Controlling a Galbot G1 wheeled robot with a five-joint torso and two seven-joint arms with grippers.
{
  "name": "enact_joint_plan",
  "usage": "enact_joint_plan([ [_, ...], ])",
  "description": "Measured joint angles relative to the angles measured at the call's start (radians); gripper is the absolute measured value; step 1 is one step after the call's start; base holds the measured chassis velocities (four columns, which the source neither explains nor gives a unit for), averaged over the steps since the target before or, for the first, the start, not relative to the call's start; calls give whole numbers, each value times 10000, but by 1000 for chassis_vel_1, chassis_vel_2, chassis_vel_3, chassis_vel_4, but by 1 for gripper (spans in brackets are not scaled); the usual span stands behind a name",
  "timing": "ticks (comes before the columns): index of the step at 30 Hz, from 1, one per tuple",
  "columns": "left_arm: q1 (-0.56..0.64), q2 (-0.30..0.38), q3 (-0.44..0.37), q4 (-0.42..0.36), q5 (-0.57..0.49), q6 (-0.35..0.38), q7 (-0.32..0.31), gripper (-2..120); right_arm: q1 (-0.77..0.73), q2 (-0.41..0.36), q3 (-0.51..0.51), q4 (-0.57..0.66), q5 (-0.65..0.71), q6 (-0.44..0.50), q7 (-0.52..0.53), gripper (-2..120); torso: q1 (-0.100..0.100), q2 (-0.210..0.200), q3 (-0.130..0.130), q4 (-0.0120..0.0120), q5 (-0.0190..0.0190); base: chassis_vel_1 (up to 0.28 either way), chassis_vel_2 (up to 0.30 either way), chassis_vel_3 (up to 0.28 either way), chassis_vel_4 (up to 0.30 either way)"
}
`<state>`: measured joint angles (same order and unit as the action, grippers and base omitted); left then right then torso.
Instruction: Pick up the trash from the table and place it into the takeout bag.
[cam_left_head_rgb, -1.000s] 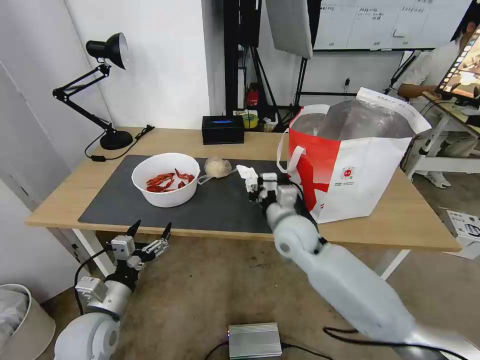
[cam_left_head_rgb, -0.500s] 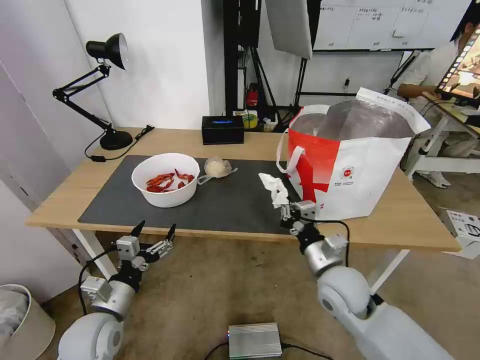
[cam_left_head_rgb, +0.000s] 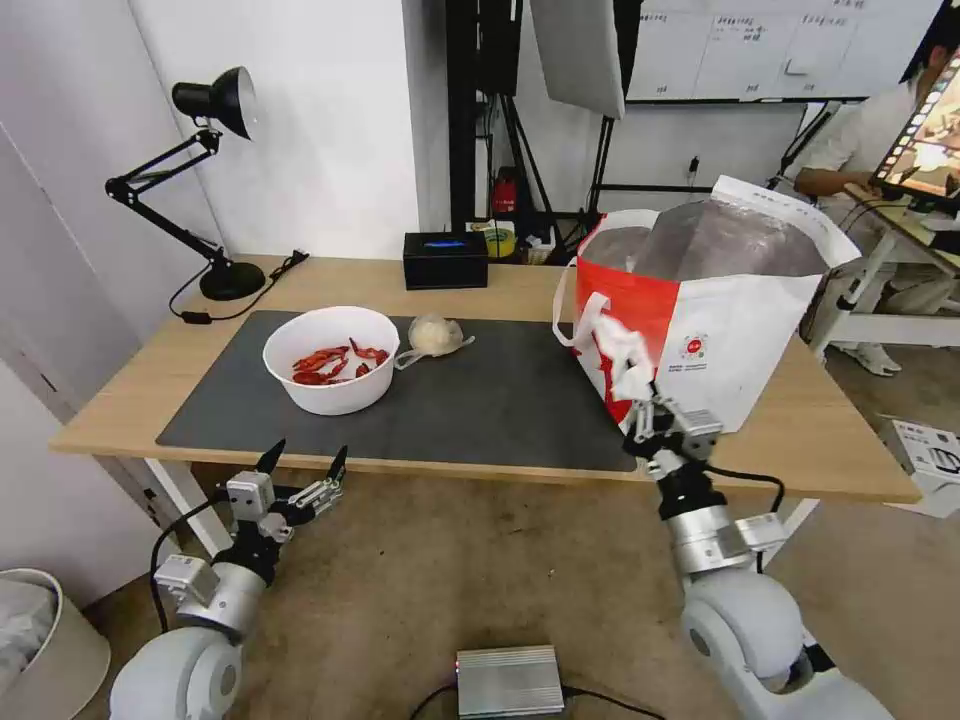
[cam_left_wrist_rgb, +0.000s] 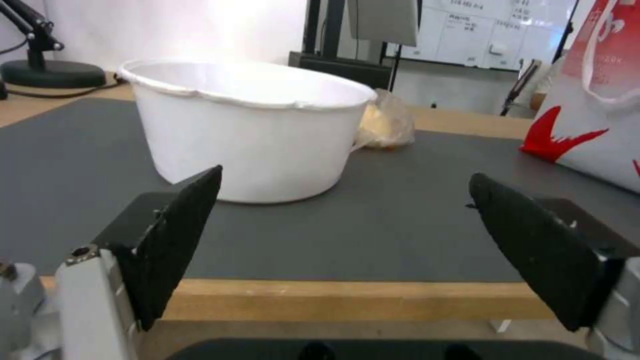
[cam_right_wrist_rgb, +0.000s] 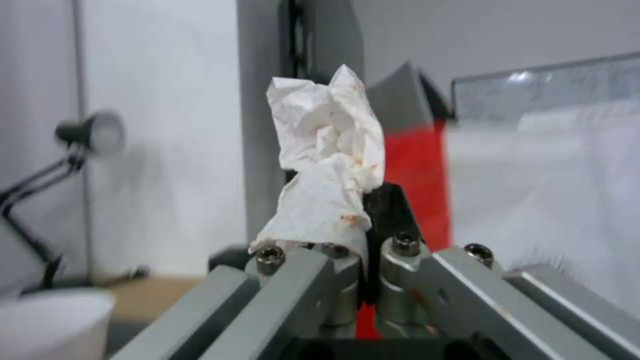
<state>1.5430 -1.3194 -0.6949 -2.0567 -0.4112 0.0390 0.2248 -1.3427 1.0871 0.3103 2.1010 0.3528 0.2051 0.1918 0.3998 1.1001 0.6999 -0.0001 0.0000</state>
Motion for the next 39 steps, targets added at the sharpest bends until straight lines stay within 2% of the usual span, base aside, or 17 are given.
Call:
enact_joint_plan([
  [16, 0, -44, 42, -55, 2, -2, 0, 100, 303, 278, 519, 270, 155, 394, 112, 0, 0, 0, 1, 1, 0, 0, 0, 0, 0],
  [19, -27, -59, 36, -87, 0, -6, 1, 100, 1119, -37, 924, 224, 467, 570, 921, 0, 0, 0, 1, 2, 1, 0, 0, 0, 0],
  [25, -12, -141, 37, -86, 48, -10, 2, 100, 1805, -617, 1428, 122, 1334, 305, 1219, 0, 1, 0, 2, 1, 2, 0, 0, 0, 0],
  [27, -10, -153, 51, -78, 107, -11, 3, 100, 2687, -1183, 1536, -114, 1951, -185, 1667, 0, 1, -1, 1, 1, 2, 0, 0, 0, 0],
  [33, -1, -152, 93, -121, 149, -12, 4, 100, 4312, -2091, 1113, -594, 3098, -1287, 2199, 0, 2, -1, 2, 2, 0, 0, 0, 0, 0],
  [36, -16, -132, 145, -86, 159, -12, 4, 100, 5367, -2473, 647, -1086, 4127, -2622, 2612, 0, 2, -1, 2, 2, 2, 0, 0, 0, 0],
  [37, -16, -132, 145, -86, 159, -12, 4, 100, 5367, -2473, 647, -1086, 4127, -2622, 2612, 0, 2, -1, 2, 2, 2, 0, 0, 0, 0],
  [39, -36, -150, 234, -26, 183, -8, 4, 100, 6409, -2636, 282, -1434, 5322, -3814, 3124, 0, 3, -1, 2, 2, 2, 0, 0, 0, 0],
])
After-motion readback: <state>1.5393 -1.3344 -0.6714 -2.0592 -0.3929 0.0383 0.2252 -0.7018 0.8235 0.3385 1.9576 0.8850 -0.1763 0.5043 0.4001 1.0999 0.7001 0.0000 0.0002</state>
